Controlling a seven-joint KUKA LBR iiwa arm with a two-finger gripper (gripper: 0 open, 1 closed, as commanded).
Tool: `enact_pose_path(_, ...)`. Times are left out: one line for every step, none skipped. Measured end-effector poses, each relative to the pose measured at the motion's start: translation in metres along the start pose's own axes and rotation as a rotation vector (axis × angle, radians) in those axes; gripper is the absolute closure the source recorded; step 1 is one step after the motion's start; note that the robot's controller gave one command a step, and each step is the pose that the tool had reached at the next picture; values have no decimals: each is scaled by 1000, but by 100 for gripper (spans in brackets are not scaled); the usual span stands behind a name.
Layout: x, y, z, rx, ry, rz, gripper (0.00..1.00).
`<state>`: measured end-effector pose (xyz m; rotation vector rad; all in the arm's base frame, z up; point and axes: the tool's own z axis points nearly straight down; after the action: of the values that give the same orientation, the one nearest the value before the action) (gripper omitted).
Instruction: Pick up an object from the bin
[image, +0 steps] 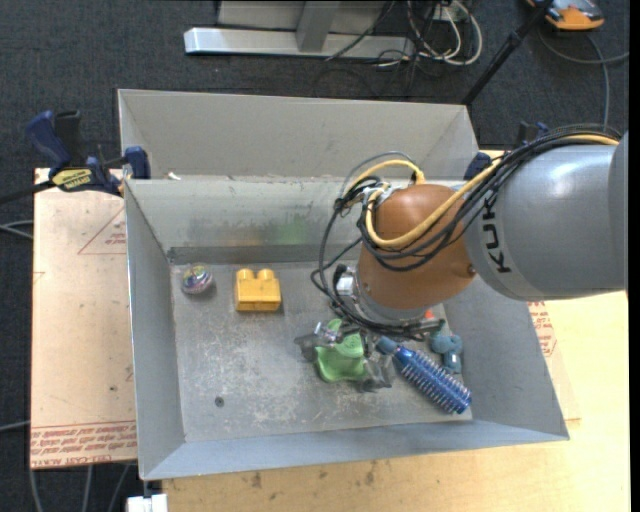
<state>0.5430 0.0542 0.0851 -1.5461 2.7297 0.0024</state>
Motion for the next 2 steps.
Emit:
enact_pose_path(-6,-17,15,0,0,-111,0)
enact_pose_path(-6,-18,15,-1,1,-110,100)
